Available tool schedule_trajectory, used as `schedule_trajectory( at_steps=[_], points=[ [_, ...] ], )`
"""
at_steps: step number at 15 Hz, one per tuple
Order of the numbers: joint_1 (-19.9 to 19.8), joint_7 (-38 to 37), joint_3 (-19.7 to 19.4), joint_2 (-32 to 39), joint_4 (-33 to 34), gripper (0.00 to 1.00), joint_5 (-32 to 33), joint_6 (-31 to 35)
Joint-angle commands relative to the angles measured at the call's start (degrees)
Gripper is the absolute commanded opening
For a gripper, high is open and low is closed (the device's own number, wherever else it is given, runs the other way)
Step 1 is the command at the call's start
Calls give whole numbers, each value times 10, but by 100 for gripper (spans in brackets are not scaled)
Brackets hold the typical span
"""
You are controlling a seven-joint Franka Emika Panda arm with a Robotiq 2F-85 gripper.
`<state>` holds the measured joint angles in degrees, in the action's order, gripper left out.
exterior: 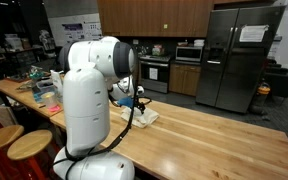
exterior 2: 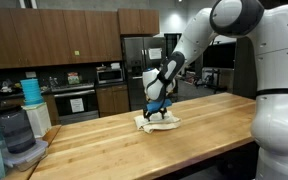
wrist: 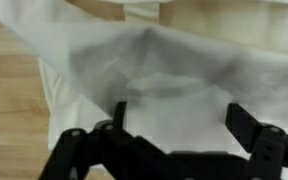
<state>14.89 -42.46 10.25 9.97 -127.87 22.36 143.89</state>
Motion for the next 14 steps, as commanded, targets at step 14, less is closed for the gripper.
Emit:
schedule_trajectory(
  at_steps=[14],
  points=[
    [-1,328,30,85,134,100,-319,-230]
  ],
)
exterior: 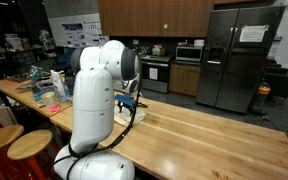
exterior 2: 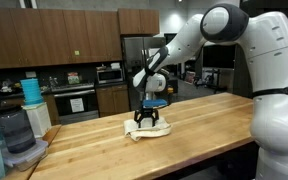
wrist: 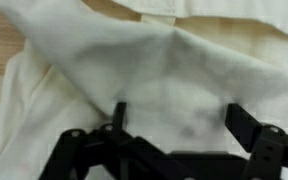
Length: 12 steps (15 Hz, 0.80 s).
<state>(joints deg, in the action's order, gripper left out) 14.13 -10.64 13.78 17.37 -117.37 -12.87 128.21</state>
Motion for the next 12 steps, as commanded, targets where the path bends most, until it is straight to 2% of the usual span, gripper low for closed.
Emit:
schedule_trajectory(
  at_steps=[1,5,12],
  points=[
    [11,7,-7,14,36,100,50,-99],
    [19,5,-11,19,56,100,103,-156],
    [41,-2,-19,29,67,100,208,-160]
  ],
)
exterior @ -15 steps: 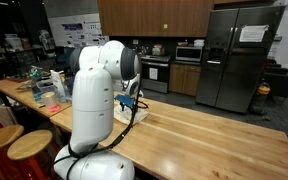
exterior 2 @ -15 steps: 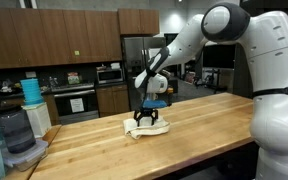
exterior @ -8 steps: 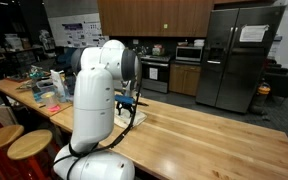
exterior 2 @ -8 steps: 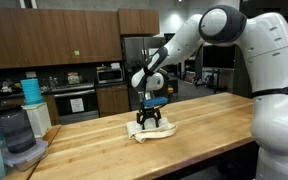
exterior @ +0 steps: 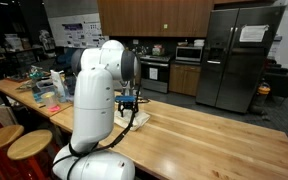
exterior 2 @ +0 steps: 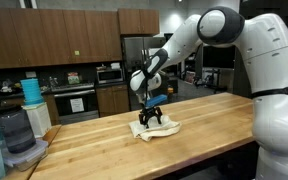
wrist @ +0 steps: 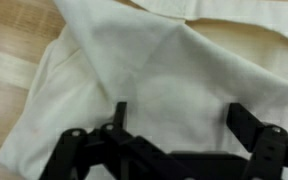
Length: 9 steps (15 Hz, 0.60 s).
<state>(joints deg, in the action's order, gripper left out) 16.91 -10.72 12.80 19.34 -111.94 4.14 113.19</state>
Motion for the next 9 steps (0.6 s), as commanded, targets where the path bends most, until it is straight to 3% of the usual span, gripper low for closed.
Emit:
schedule_trajectory(
  at_steps=[1,9],
  points=[
    [15,-2,-9,10,14,100,47,-8],
    [24,-12,-8,-8,1,100,87,18]
  ],
)
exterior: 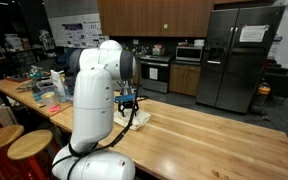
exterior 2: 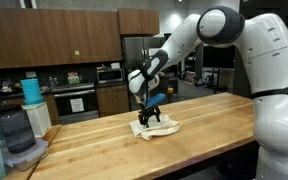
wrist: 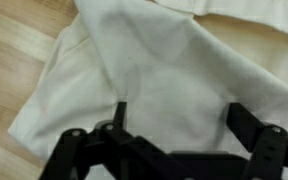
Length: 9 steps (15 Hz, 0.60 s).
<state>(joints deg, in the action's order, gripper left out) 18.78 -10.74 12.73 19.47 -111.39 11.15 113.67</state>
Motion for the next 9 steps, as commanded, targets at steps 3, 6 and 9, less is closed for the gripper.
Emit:
schedule_trajectory(
  at_steps=[3,6,9],
  points=[
    [6,-35,-7,-59,-40,100,31,53],
    [7,-82,-8,-118,-81,100,55,106],
    [5,-153,-7,-160,-108,100,93,115]
  ],
)
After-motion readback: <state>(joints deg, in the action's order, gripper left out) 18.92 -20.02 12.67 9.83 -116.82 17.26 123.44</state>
